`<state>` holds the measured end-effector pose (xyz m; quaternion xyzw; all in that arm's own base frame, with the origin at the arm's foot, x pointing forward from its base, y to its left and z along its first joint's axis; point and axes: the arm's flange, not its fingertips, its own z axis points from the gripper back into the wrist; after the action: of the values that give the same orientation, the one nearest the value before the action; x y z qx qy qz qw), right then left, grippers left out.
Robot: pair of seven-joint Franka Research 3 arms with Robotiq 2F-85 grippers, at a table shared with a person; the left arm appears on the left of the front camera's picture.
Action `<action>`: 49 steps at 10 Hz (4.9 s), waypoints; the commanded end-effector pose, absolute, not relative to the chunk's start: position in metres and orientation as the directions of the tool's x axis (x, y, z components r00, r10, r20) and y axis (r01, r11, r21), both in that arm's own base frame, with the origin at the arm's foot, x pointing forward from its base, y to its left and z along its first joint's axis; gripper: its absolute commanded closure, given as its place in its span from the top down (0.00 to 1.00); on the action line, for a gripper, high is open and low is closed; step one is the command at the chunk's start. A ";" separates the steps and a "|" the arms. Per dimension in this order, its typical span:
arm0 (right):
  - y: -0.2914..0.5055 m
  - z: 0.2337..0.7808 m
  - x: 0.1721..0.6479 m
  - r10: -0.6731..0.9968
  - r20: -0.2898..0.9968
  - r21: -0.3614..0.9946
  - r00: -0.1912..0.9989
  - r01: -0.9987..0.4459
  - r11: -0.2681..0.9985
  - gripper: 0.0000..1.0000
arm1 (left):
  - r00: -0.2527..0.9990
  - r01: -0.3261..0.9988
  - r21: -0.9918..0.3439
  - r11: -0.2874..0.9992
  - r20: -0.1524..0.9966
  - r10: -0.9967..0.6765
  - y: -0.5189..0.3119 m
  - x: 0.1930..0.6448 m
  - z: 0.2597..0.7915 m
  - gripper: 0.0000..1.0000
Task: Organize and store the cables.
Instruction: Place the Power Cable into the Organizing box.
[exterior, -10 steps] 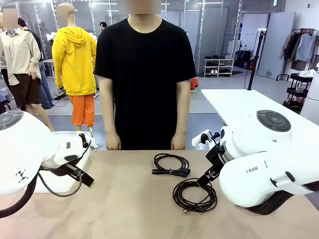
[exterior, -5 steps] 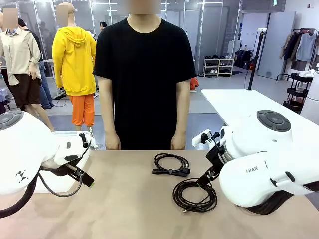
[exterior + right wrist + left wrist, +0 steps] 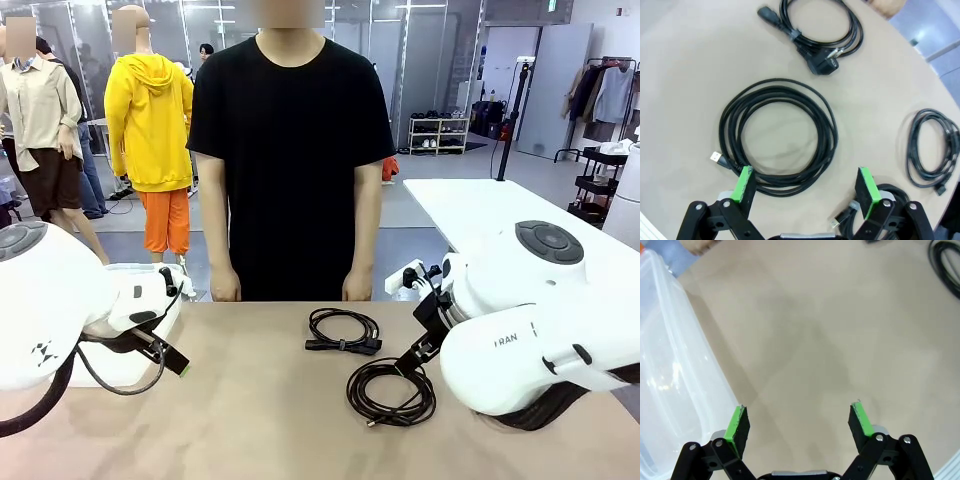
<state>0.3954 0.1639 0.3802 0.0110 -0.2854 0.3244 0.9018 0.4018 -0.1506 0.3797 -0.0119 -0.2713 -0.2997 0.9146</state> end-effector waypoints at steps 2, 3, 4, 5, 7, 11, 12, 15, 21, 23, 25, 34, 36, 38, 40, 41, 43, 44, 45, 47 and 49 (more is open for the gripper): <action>0.110 0.467 0.405 0.689 0.527 -0.159 0.497 -0.739 0.654 1.00 | 0.600 0.674 0.068 0.735 0.530 -0.599 -0.107 0.390 0.476 1.00; 0.091 0.486 0.408 0.718 0.519 -0.155 0.463 -0.776 0.612 1.00 | 0.581 0.712 0.050 0.701 0.519 -0.627 -0.089 0.385 0.494 1.00; 0.070 0.503 0.404 0.718 0.546 -0.110 0.430 -0.813 0.571 1.00 | 0.538 0.771 0.002 0.636 0.533 -0.654 -0.073 0.375 0.510 1.00; 0.045 0.517 0.397 0.709 0.573 -0.081 0.411 -0.832 0.548 1.00 | 0.487 0.813 -0.007 0.583 0.559 -0.672 -0.053 0.363 0.524 1.00; -0.016 0.529 0.370 0.652 0.629 -0.066 0.422 -0.807 0.586 1.00 | 0.378 0.844 0.071 0.532 0.625 -0.683 0.001 0.326 0.539 1.00; -0.101 0.495 0.306 0.475 0.720 0.055 0.506 -0.724 0.688 1.00 | 0.380 0.764 0.074 0.641 0.751 -0.540 0.077 0.274 0.521 1.00; -0.110 0.489 0.302 0.453 0.731 0.058 0.509 -0.709 0.703 1.00 | 0.405 0.741 0.044 0.670 0.766 -0.499 0.087 0.268 0.510 1.00; -0.132 0.512 0.318 0.438 0.719 0.069 0.539 -0.683 0.727 1.00 | 0.425 0.719 0.038 0.694 0.766 -0.483 0.117 0.295 0.553 1.00; -0.132 0.512 0.318 0.438 0.719 0.069 0.539 -0.683 0.727 1.00 | 0.425 0.719 0.038 0.694 0.766 -0.483 0.117 0.295 0.553 1.00; -0.132 0.512 0.318 0.438 0.719 0.069 0.539 -0.683 0.727 1.00 | 0.425 0.719 0.038 0.694 0.766 -0.483 0.117 0.295 0.553 1.00; -0.132 0.512 0.318 0.438 0.719 0.069 0.539 -0.683 0.727 1.00 | 0.425 0.719 0.038 0.694 0.766 -0.483 0.117 0.295 0.553 1.00; -0.132 0.512 0.318 0.438 0.719 0.069 0.539 -0.683 0.727 1.00 | 0.425 0.719 0.038 0.694 0.766 -0.483 0.117 0.295 0.553 1.00; -0.132 0.512 0.318 0.438 0.719 0.069 0.539 -0.683 0.727 1.00 | 0.425 0.719 0.038 0.694 0.766 -0.483 0.117 0.295 0.553 1.00; -0.132 0.512 0.318 0.438 0.719 0.069 0.539 -0.683 0.727 1.00 | 0.425 0.719 0.038 0.694 0.766 -0.483 0.117 0.295 0.553 1.00; -0.132 0.512 0.318 0.438 0.719 0.069 0.539 -0.683 0.727 1.00 | 0.425 0.719 0.038 0.694 0.766 -0.483 0.117 0.295 0.553 1.00; -0.132 0.512 0.318 0.438 0.719 0.069 0.539 -0.683 0.727 1.00 | 0.444 0.706 0.034 0.707 0.757 -0.479 0.116 0.296 0.552 1.00; -0.132 0.512 0.318 0.438 0.719 0.069 0.539 -0.683 0.727 1.00 | 0.447 0.731 0.116 0.672 0.663 -0.600 0.054 0.316 0.558 1.00; -0.132 0.512 0.318 0.438 0.719 0.069 0.539 -0.683 0.727 1.00 | 0.449 0.731 0.152 0.665 0.626 -0.637 0.026 0.327 0.557 1.00; -0.132 0.512 0.318 0.438 0.719 0.069 0.539 -0.683 0.727 1.00 | 0.446 0.739 0.179 0.650 0.593 -0.670 -0.001 0.337 0.556 1.00; -0.132 0.512 0.318 0.438 0.719 0.069 0.539 -0.683 0.727 1.00 | 0.404 0.774 0.242 0.585 0.522 -0.751 -0.062 0.358 0.552 1.00; -0.132 0.512 0.318 0.438 0.719 0.069 0.539 -0.683 0.727 1.00 | 0.348 0.800 0.302 0.518 0.469 -0.812 -0.116 0.372 0.544 1.00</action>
<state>0.3177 -0.1312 0.5136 0.1710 -0.3500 0.3195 0.8638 0.3561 -0.1069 0.5403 -0.0142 -0.2938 -0.4898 0.8207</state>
